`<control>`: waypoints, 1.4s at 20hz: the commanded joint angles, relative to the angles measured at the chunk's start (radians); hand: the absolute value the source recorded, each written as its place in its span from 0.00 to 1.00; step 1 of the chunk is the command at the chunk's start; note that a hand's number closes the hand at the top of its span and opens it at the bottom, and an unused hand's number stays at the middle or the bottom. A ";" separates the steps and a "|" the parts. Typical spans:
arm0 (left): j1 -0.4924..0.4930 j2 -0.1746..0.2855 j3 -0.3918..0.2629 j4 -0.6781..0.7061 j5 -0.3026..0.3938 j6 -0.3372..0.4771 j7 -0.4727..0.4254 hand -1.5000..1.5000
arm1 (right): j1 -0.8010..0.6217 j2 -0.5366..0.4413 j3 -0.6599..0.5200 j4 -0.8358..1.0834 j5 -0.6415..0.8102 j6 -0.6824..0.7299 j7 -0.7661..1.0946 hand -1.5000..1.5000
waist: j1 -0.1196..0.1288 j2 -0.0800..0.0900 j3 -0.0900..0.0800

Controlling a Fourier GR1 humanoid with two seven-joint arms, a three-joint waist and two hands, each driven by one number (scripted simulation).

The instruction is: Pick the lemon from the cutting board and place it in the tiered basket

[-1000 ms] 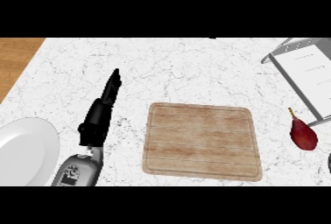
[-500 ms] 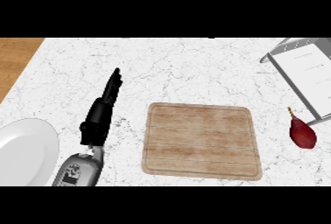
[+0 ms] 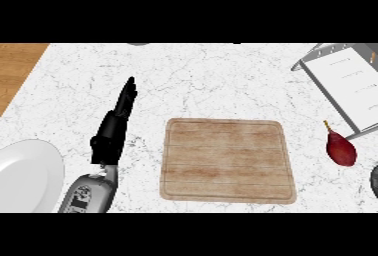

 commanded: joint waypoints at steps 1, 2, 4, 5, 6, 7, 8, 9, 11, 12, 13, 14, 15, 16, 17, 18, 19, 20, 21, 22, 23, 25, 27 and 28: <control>0.017 -0.004 -0.001 -0.005 -0.010 0.015 0.000 0.50 | 0.018 0.050 -0.085 -0.069 -0.001 -0.145 0.236 0.00 | -0.014 -0.010 0.002; -0.023 -0.009 0.005 -0.001 0.000 0.008 0.024 0.50 | 0.010 0.064 -0.091 -0.063 -0.003 -0.184 0.236 0.00 | -0.012 -0.004 0.002; -0.001 0.012 0.020 -0.022 0.009 -0.001 0.018 0.50 | -0.004 0.084 -0.089 -0.098 0.019 -0.227 0.236 0.00 | -0.004 -0.010 0.001; 0.027 0.002 -0.010 -0.003 -0.002 -0.008 -0.008 0.50 | -0.016 0.091 -0.095 -0.101 0.010 -0.262 0.236 0.00 | 0.001 -0.005 0.001; 0.001 0.015 0.013 -0.002 0.008 -0.013 0.009 0.50 | -0.013 0.111 -0.091 -0.118 0.025 -0.282 0.236 0.00 | -0.007 -0.007 0.001; -0.002 -0.014 0.006 -0.014 0.004 0.014 0.020 0.50 | 0.010 0.112 -0.095 -0.133 0.006 -0.335 0.234 0.00 | -0.015 -0.009 0.002; 0.026 0.005 -0.001 -0.031 0.008 -0.008 0.015 0.50 | 0.011 0.114 -0.078 -0.155 0.032 -0.357 0.234 0.00 | -0.004 -0.012 0.001; 0.019 -0.001 0.005 -0.016 -0.002 0.009 0.026 0.50 | 0.012 0.112 -0.064 -0.187 0.049 -0.385 0.224 0.00 | -0.012 -0.011 0.001; -0.008 0.010 0.030 0.006 0.004 0.009 0.018 0.50 | -0.004 0.129 -0.034 -0.254 0.115 -0.393 0.235 0.00 | -0.018 -0.009 -0.002; 0.010 0.011 0.015 -0.002 0.006 -0.005 0.012 0.50 | -0.005 0.155 -0.030 -0.296 0.152 -0.395 0.235 0.00 | -0.011 -0.013 -0.003; 0.007 0.003 0.014 -0.003 0.003 0.004 0.018 0.50 | 0.016 0.168 -0.050 -0.334 0.169 -0.400 0.235 0.00 | -0.020 -0.014 -0.002; 0.017 0.011 0.022 -0.014 0.004 0.006 0.012 0.50 | -0.006 0.169 -0.044 -0.378 0.212 -0.372 0.235 0.00 | -0.014 -0.020 -0.004; 0.022 0.023 0.025 -0.013 0.009 -0.007 0.015 0.50 | -0.003 0.195 -0.045 -0.424 0.237 -0.375 0.235 0.00 | -0.018 -0.023 -0.004; 0.005 0.019 0.030 -0.001 0.005 0.000 0.017 0.50 | 0.003 0.210 -0.071 -0.457 0.233 -0.397 0.235 0.00 | -0.027 -0.018 -0.002; 0.032 0.016 0.020 -0.011 0.005 -0.002 0.001 0.50 | 0.003 0.233 -0.072 -0.518 0.247 -0.395 0.235 0.00 | -0.032 -0.029 -0.003; 0.022 0.003 0.011 -0.010 -0.003 0.009 0.019 0.50 | -0.015 0.252 -0.058 -0.562 0.280 -0.408 0.235 0.00 | -0.026 -0.027 -0.003; 0.031 0.001 0.009 -0.012 0.001 0.006 0.008 0.50 | -0.012 0.301 -0.069 -0.608 0.287 -0.419 0.235 0.00 | -0.021 -0.027 -0.003; 0.000 0.014 0.030 0.002 0.012 -0.003 0.028 0.50 | -0.012 0.330 -0.050 -0.655 0.307 -0.423 0.235 0.00 | -0.027 -0.028 -0.004; 0.000 0.016 0.032 -0.006 0.016 -0.007 0.022 0.50 | -0.009 0.332 -0.034 -0.681 0.330 -0.435 0.235 0.00 | -0.016 -0.027 -0.005; 0.019 0.012 0.017 0.005 0.009 -0.009 0.024 0.50 | -0.004 0.333 -0.010 -0.712 0.319 -0.445 0.235 0.00 | -0.007 -0.030 -0.005; 0.046 -0.005 -0.002 0.008 -0.003 0.003 -0.001 0.50 | -0.008 0.334 0.007 -0.752 0.323 -0.429 0.235 0.00 | -0.008 -0.037 -0.005; 0.008 0.000 0.003 0.013 0.004 -0.011 0.012 0.50 | 0.010 0.335 0.044 -0.792 0.344 -0.401 0.235 0.00 | 0.010 -0.033 -0.006; 0.011 -0.010 -0.015 0.005 0.004 -0.017 0.009 0.50 | 0.045 0.335 0.068 -0.825 0.351 -0.387 0.235 0.00 | 0.033 -0.029 -0.006; -0.001 -0.014 -0.015 0.020 -0.002 -0.011 0.020 0.50 | 0.029 0.336 0.094 -0.857 0.360 -0.360 0.222 0.00 | 0.033 -0.032 -0.007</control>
